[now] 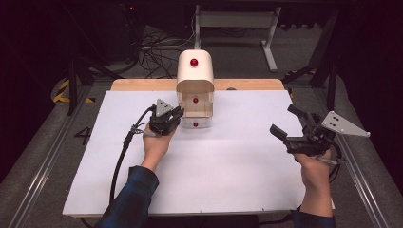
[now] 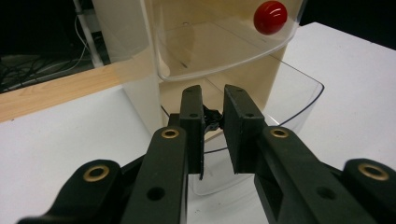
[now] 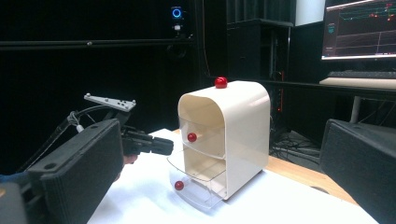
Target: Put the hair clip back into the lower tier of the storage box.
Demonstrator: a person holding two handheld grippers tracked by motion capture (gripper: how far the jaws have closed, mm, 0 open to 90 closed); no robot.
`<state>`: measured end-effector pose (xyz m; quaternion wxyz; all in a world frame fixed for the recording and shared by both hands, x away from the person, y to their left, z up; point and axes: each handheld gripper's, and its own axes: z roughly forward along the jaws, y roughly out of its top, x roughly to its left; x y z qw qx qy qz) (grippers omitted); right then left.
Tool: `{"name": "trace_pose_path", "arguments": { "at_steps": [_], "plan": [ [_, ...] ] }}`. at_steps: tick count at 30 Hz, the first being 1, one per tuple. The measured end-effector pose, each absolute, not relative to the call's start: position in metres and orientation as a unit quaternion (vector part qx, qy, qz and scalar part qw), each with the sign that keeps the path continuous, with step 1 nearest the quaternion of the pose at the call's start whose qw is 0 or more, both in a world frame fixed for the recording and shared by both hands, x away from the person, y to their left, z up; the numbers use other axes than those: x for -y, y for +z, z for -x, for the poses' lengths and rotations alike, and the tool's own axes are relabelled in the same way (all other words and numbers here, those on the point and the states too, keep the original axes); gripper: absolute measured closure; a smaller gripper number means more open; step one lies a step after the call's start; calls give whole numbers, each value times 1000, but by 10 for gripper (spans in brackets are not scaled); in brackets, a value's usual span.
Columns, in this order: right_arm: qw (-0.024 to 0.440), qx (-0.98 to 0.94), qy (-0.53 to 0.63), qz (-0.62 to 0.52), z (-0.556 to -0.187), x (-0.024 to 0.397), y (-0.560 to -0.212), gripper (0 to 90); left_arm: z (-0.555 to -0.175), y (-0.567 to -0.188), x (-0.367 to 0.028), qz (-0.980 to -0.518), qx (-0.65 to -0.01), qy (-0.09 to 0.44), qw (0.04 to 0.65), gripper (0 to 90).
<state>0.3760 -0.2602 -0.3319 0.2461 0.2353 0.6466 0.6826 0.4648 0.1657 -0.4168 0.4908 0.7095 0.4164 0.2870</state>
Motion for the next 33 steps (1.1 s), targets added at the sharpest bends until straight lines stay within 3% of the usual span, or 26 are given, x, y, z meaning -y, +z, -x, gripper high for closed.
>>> {"name": "trace_pose_path", "arguments": {
  "at_steps": [14,33],
  "plan": [
    [247,-646,683,-236,-377,261,-333,4,-470,-421,-163,-705,-424,291,488,776],
    [247,-647,681,-239,-378,261,-334,4,-458,-407,-173,-695,-420,303,498,539]
  ]
}}
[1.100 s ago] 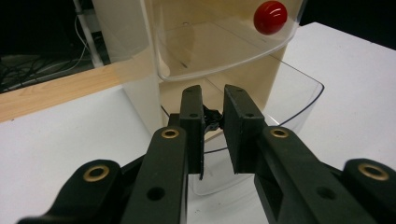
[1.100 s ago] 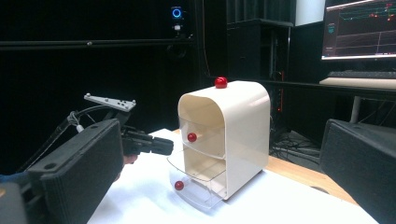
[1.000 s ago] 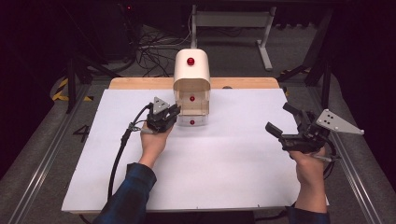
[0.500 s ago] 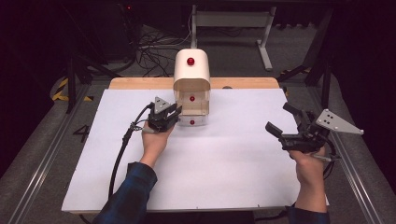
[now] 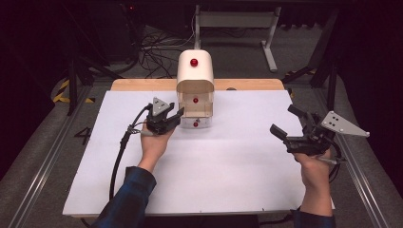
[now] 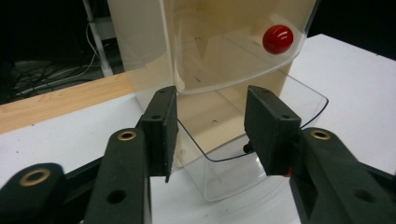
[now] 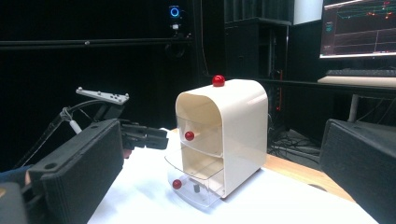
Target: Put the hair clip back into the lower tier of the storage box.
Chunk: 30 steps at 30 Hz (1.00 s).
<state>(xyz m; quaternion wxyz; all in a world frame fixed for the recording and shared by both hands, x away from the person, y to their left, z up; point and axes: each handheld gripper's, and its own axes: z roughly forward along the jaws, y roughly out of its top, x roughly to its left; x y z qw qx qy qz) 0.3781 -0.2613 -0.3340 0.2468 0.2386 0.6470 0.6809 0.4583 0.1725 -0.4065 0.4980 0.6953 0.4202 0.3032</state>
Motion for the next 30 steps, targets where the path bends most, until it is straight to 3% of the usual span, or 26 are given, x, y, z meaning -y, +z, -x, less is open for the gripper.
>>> {"name": "trace_pose_path", "arguments": {
  "at_steps": [30],
  "plan": [
    [242,-656,674,-238,-379,256,-336,3,-427,-385,-189,-683,-382,313,538,279]
  ]
}}
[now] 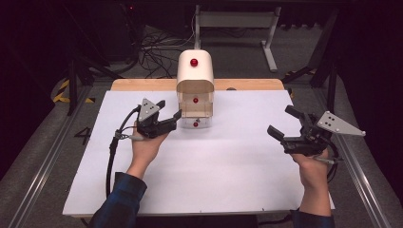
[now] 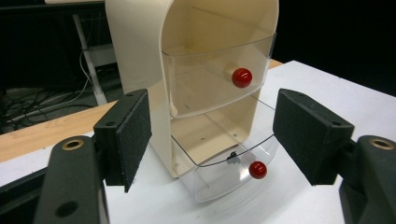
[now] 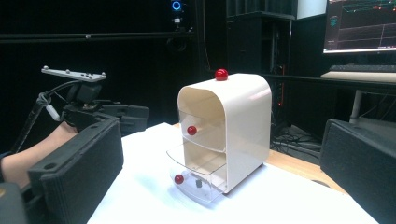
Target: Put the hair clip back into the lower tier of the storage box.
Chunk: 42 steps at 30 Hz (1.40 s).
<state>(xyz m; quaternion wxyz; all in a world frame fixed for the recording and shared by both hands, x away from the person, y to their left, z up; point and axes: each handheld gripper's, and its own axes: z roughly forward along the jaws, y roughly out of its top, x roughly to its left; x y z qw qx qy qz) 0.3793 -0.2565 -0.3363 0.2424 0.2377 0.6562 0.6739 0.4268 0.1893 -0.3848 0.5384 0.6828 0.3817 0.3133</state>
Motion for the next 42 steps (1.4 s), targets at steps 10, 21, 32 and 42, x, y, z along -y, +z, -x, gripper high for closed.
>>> {"name": "trace_pose_path", "arguments": {
  "at_steps": [10,21,32,42],
  "plan": [
    [241,-660,670,-239,-380,254,-338,3,-419,-381,-194,-683,-374,311,544,221],
    [239,-664,667,-240,-380,250,-339,3,-405,-378,-205,-675,-367,307,561,176],
    [237,-666,664,-242,-381,249,-341,2,-397,-375,-209,-674,-358,303,570,147],
    [236,-668,663,-242,-382,248,-342,2,-388,-371,-209,-676,-344,292,582,119]
  ]
}}
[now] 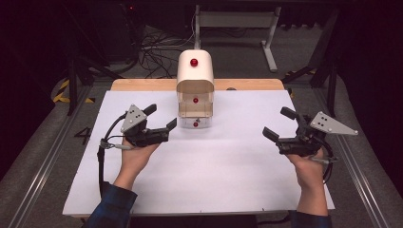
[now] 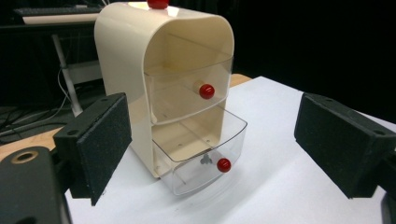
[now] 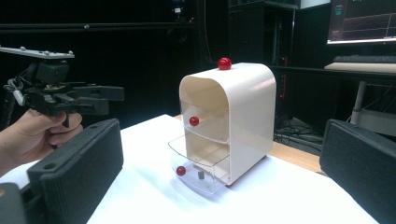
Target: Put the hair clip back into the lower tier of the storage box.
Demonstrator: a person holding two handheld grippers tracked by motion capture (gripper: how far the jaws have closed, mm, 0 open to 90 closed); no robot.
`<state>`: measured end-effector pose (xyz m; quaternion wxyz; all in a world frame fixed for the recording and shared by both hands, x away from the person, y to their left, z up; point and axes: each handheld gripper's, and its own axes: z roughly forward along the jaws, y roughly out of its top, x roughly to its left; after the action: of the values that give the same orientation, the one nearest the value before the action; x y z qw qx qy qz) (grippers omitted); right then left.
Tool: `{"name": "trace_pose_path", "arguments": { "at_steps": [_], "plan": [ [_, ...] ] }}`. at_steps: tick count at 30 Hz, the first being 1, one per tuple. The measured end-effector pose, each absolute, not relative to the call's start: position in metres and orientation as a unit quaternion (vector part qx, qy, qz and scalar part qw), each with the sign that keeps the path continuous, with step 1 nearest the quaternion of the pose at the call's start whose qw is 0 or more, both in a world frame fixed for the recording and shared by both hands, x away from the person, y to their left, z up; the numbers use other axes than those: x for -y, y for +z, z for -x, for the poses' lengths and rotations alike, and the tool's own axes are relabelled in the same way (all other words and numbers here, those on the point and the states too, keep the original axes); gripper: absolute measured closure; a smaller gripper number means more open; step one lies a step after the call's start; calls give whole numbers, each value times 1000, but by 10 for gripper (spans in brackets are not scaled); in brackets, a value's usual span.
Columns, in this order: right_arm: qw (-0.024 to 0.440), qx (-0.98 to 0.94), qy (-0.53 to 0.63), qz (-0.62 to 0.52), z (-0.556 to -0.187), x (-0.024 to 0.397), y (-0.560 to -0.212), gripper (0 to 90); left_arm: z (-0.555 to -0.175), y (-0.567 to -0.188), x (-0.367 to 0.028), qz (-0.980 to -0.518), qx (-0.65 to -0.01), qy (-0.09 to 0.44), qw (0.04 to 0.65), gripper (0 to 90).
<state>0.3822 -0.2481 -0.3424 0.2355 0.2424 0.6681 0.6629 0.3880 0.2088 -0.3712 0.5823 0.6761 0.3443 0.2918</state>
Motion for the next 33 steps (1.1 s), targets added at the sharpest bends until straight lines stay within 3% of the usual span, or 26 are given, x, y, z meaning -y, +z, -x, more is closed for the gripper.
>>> {"name": "trace_pose_path", "arguments": {
  "at_steps": [33],
  "plan": [
    [226,-677,657,-243,-388,241,-351,0,-360,-367,-239,-684,-322,302,581,47]
  ]
}}
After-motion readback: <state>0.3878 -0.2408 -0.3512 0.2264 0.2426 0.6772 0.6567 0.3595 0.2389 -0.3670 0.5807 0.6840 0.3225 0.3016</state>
